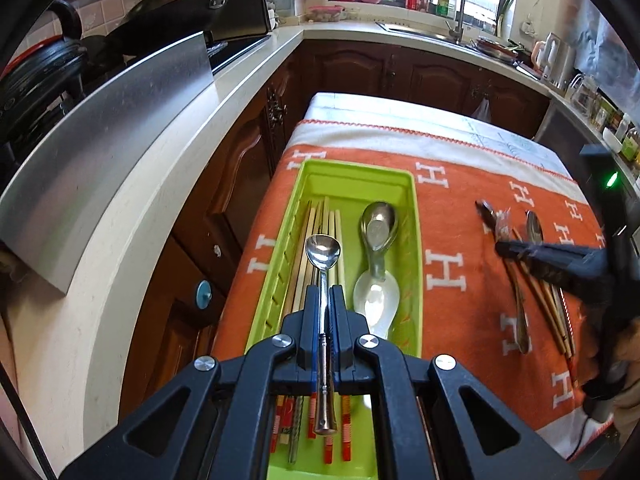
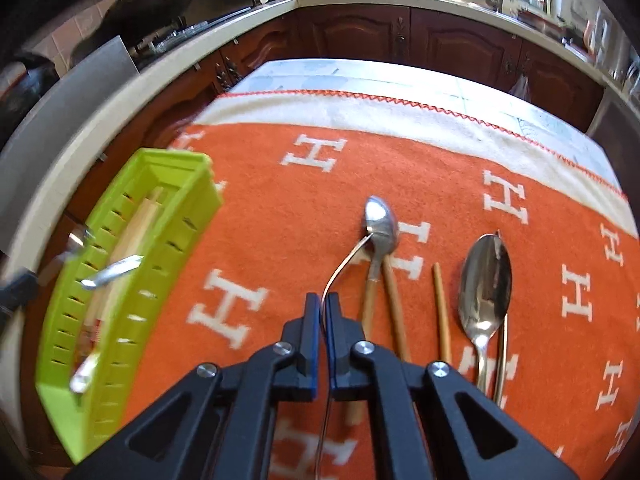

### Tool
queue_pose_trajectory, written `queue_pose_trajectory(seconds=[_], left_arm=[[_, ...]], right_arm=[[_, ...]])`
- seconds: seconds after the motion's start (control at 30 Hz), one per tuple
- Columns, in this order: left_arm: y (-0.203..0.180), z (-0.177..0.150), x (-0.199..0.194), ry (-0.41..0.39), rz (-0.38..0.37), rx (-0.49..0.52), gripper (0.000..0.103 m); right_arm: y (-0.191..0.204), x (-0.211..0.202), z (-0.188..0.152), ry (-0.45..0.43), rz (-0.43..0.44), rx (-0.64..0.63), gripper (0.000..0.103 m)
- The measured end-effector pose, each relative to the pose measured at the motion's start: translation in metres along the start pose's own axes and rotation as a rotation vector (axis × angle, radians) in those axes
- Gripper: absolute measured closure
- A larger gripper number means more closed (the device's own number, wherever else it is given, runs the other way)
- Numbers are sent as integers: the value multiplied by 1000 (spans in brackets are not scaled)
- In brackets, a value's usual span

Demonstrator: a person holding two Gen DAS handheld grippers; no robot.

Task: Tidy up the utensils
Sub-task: 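Lower the silver spoon and fork into the green tray and open both grippers, then move both grippers back over the remaining utensils on the blanket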

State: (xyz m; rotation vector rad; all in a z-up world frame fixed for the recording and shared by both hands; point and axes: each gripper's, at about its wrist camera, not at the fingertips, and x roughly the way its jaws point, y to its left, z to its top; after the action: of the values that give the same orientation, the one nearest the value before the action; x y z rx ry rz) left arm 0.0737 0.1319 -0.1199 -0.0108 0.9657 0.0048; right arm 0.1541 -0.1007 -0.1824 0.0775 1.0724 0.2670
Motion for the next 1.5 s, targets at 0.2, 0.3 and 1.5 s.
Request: queue_pose_trajectory(seconds=[0.2, 0.3, 1.5], left_arm=[[6, -12, -2, 18, 2, -10, 101], [9, -15, -3, 24, -12, -21, 101], [43, 4, -20, 7, 91, -172, 84]], right_arm=[[22, -37, 13, -21, 152, 40, 101], [41, -50, 21, -28, 230, 47, 100], [126, -1, 27, 201, 350, 15, 95]])
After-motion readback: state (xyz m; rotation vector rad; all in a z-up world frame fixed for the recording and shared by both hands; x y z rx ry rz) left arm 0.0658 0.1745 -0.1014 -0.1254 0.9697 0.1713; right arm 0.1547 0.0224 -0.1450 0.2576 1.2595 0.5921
